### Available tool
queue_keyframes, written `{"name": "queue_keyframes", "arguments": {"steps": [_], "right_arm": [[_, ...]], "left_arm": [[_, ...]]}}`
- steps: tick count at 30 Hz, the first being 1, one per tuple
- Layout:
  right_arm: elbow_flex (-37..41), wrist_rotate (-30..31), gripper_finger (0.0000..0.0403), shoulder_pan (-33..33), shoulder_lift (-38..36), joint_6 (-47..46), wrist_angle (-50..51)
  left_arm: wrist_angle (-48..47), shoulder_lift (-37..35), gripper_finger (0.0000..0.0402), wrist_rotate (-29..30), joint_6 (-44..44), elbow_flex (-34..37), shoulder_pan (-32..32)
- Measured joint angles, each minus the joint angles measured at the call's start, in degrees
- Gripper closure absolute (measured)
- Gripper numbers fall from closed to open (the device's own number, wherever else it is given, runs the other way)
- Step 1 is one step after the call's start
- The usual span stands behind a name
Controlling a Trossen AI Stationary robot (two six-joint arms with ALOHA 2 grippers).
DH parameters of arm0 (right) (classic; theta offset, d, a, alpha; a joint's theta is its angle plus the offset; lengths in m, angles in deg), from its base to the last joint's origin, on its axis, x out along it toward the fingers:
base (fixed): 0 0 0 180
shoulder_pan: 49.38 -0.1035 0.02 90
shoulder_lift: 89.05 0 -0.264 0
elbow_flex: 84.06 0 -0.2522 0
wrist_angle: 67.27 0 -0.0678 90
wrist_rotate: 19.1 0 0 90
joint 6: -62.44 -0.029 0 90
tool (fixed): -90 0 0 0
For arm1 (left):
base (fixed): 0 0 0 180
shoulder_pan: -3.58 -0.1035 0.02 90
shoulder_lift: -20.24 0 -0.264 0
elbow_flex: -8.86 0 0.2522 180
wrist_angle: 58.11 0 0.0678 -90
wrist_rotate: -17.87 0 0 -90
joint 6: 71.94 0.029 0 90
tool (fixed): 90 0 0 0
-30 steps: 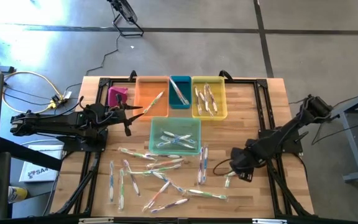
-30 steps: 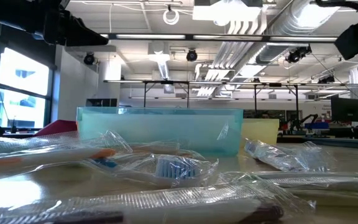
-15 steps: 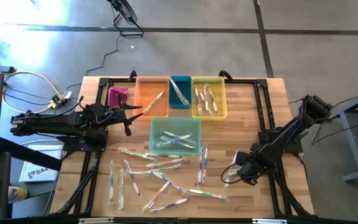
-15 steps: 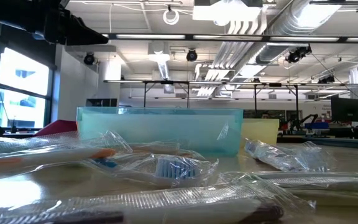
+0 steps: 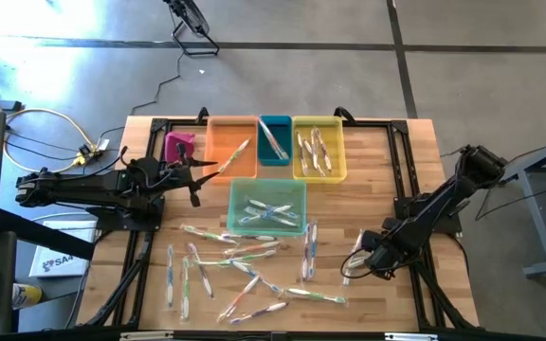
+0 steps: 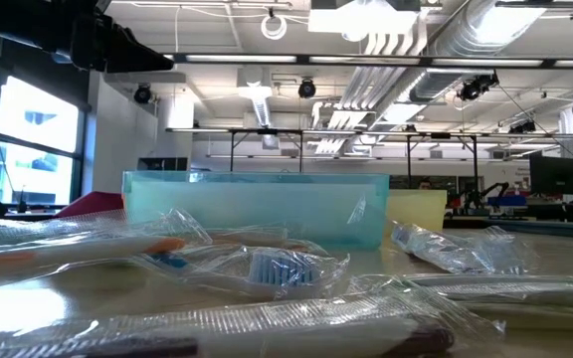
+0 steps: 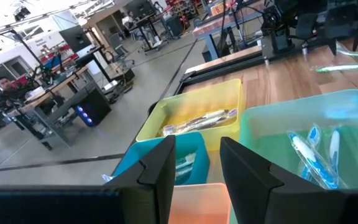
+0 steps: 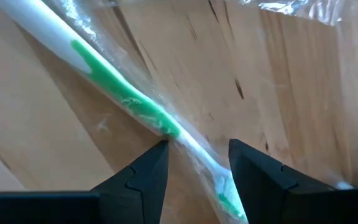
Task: Pick & Place Toothbrushes
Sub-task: Put the green toothbrush into the orange bin
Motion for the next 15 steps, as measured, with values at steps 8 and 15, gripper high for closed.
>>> {"name": "queue_keyframes", "arguments": {"steps": [8,15], "right_arm": [[1.60,-0.97,0.0241,0.02,-0.19,0.20,-2.58],[1.68,-1.09,0.0259,0.02,-0.15,0.18,-3.22]], "left_arm": [[-0.09,0.00,0.0280,0.02,-0.02,0.00,0.00],[-0.11,0.00,0.0280,0.02,-0.02,0.00,0.00]]}}
